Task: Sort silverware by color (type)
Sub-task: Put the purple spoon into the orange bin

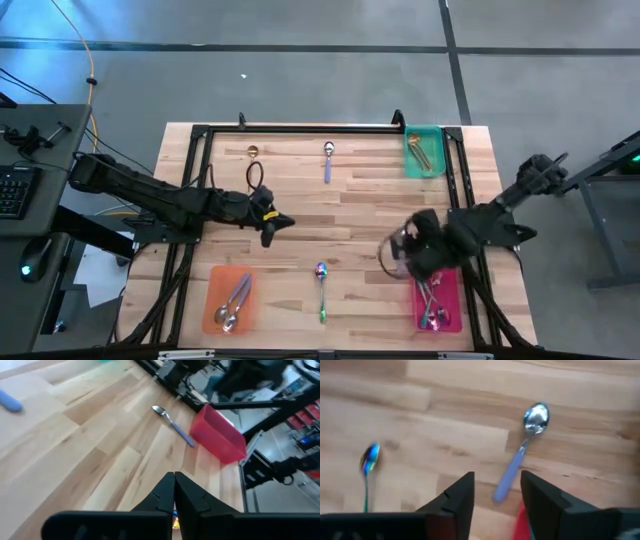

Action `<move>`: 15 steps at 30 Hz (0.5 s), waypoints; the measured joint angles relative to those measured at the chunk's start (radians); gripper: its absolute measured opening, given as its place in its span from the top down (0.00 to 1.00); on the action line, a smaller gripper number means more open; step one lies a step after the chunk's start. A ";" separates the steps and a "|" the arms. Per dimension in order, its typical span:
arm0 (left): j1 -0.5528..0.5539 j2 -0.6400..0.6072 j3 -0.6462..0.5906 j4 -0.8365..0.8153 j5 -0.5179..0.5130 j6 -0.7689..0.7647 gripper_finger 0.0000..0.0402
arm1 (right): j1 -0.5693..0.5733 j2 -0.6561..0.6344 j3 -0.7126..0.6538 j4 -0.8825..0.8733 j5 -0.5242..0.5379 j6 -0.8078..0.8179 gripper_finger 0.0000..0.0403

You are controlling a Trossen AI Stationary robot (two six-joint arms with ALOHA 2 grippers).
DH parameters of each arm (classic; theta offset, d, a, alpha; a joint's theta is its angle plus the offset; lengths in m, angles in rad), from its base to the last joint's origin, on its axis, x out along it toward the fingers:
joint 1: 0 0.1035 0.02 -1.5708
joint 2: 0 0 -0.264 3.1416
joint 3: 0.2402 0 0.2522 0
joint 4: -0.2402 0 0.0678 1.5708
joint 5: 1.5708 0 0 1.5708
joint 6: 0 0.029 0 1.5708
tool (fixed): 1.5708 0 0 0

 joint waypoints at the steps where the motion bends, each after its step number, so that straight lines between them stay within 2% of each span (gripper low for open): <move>1: 0.000 -0.003 -0.007 0.007 0.011 0.002 1.00 | -0.035 0.000 -0.015 0.011 -0.024 0.002 0.62; 4: 0.000 -0.005 -0.059 0.078 0.046 -0.015 1.00 | -0.134 0.000 -0.091 0.044 -0.104 0.004 0.57; 7: 0.000 -0.005 -0.136 0.205 0.082 -0.072 1.00 | -0.203 0.000 -0.201 0.189 -0.167 -0.024 0.57; 11: -0.001 -0.005 -0.226 0.352 0.086 -0.142 1.00 | -0.262 0.001 -0.356 0.449 -0.211 -0.052 0.60; 15: -0.001 -0.005 -0.268 0.410 0.086 -0.187 1.00 | -0.300 0.001 -0.465 0.509 -0.247 -0.022 0.64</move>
